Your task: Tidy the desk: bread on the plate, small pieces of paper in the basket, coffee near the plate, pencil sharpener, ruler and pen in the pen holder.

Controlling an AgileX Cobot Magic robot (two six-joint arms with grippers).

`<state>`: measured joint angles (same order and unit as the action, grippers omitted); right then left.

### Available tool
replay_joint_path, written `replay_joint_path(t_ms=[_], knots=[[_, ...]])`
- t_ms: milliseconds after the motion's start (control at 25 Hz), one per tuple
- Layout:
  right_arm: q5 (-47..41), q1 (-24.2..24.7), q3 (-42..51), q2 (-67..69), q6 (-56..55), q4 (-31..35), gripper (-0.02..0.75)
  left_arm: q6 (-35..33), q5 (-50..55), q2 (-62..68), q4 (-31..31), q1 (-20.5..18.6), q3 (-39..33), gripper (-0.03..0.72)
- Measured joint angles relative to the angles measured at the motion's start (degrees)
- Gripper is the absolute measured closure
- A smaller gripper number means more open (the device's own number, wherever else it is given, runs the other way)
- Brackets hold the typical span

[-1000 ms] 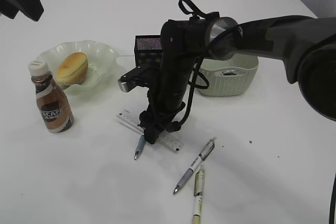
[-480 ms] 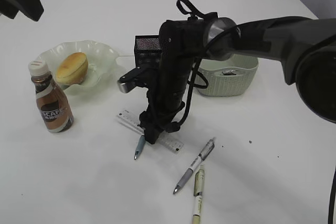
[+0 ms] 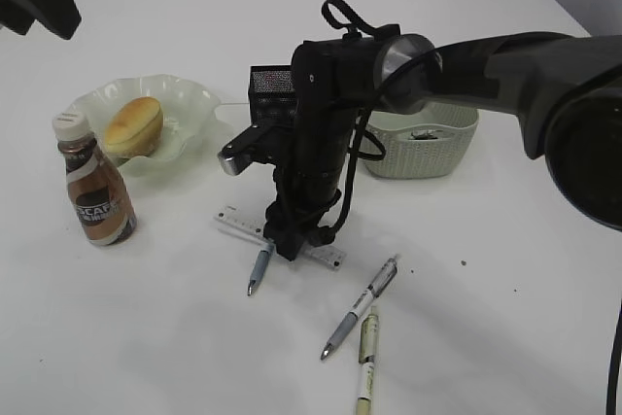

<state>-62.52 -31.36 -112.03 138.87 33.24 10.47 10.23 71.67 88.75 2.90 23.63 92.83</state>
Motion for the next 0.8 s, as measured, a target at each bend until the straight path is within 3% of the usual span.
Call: replay_joint_path(t_ms=[360,800], knots=[[0.4,0.0,0.0,0.0,-0.8,-0.6,0.465,0.0,0.0,0.0,0.0,0.0,0.0,0.384],[-4.4,0.0,-0.3,0.0,-1.3,-0.6,0.470,0.0,0.0,0.0,0.0,0.0,0.0,0.384]])
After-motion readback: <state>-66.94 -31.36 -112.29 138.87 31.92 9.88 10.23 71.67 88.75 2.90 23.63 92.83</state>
